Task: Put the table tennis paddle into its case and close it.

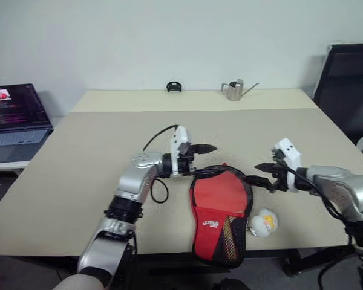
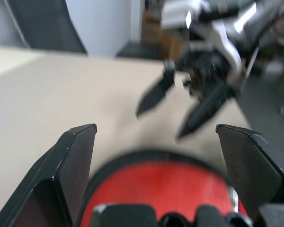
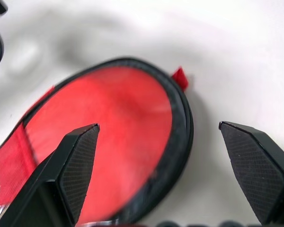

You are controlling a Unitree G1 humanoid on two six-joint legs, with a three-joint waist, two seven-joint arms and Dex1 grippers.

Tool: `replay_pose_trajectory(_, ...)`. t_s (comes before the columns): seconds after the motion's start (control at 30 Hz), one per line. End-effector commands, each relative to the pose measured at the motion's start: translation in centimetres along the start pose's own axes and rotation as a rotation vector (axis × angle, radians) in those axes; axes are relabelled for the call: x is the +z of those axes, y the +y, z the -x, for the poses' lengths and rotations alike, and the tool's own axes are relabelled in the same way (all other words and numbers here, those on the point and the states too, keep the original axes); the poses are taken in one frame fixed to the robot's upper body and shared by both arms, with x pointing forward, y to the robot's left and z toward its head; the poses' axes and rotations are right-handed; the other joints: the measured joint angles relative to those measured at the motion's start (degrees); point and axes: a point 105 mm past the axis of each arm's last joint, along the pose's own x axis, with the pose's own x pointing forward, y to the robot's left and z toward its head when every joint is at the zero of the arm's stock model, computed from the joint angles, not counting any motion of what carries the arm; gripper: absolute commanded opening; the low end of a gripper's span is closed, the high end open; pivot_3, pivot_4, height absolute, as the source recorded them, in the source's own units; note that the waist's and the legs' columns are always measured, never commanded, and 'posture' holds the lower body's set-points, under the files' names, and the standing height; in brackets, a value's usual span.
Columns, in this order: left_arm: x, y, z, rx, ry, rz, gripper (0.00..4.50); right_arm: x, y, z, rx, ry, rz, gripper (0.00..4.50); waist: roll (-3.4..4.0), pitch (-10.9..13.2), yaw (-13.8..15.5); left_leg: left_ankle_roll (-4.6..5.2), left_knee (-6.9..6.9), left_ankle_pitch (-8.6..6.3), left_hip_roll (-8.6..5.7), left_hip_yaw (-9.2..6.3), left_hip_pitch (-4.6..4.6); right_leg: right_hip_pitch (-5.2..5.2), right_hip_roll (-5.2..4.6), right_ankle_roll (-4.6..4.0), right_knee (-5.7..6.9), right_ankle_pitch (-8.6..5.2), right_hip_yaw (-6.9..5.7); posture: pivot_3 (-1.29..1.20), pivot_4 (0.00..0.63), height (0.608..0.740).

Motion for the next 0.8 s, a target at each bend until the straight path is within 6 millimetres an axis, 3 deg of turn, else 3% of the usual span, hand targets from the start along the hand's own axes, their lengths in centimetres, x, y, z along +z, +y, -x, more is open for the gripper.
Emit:
replay_pose_trajectory(0.03,0.4,1.0,2.9,0.079,0.013,-0.038,4.43,1.1,-0.1,-1.5,0.008,-0.041,0.045,4.44,0.01,0.0,0.0,0.0,-0.01,0.0,0.04,0.02,-0.02,-0.07,0.0,-0.07,0.01,0.03,0.04,0.0,0.15,0.74)
replay_pose_trajectory(0.2,-0.2,2.0,5.8,0.188,0.054,-0.032,4.43,0.9,-0.5,-3.7,0.021,-0.041,0.034,4.44,0.01,0.0,0.3,0.0,0.04,0.0,0.06,0.05,-0.72,-0.8,-0.1,-0.31,0.11,0.18,0.05,0.0,0.15,0.74)
replay_pose_trajectory(0.4,-0.7,1.6,6.5,0.228,0.074,-0.033,4.43,0.1,-1.1,-5.0,0.038,-0.002,0.035,4.44,0.01,0.0,0.8,-0.03,0.01,-0.06,-0.04,0.07,-0.85,-0.82,-0.49,-0.31,-0.01,0.19,-0.01,0.0,0.15,0.74)
replay_pose_trajectory(0.53,-0.7,1.6,6.6,0.244,0.077,-0.034,4.43,-0.4,-1.6,-5.2,0.046,0.026,0.044,3.46,0.01,0.0,0.6,-0.03,0.02,-0.06,-0.05,0.07,-0.8,-0.82,-0.5,-0.31,0.05,0.19,-0.01,0.0,0.15,0.74)
replay_pose_trajectory(0.8,-0.6,1.5,6.7,0.257,0.081,-0.038,4.43,-0.1,-2.0,-5.6,0.063,0.035,0.035,0.69,0.01,0.0,0.4,-0.03,0.02,-0.06,-0.02,0.09,-0.73,-0.81,-0.47,-0.31,0.1,0.19,0.02,0.0,0.15,0.74)
